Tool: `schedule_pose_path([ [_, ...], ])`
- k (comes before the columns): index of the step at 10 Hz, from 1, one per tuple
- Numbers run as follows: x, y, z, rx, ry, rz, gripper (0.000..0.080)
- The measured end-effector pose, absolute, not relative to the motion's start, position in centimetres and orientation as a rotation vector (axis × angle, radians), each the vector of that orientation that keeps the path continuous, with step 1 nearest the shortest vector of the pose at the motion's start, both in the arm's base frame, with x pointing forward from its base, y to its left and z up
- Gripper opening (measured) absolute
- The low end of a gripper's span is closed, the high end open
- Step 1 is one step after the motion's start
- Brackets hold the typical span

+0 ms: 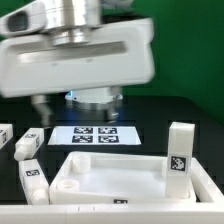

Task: Assemble desk

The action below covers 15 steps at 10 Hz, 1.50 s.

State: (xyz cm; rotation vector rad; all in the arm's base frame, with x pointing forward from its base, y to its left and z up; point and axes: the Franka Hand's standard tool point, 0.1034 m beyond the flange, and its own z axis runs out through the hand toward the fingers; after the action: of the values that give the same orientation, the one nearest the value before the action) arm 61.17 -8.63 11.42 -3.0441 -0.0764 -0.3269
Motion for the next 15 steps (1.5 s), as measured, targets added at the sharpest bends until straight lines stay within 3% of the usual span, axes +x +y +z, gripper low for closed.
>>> schedule_pose_path([
  [2, 60.1, -11.5, 9.5, -3.065, -0.319, -0.327, 0.0649],
  [5, 60.0, -11.8, 9.4, -3.069, -0.545, -0.298, 0.0649],
  [9, 57.4, -11.8, 4.9, -3.037, -0.45, -0.022, 0.0649],
  [15, 56.4, -13.4, 4.0, -3.06, -0.461, -0.026, 0.0649],
])
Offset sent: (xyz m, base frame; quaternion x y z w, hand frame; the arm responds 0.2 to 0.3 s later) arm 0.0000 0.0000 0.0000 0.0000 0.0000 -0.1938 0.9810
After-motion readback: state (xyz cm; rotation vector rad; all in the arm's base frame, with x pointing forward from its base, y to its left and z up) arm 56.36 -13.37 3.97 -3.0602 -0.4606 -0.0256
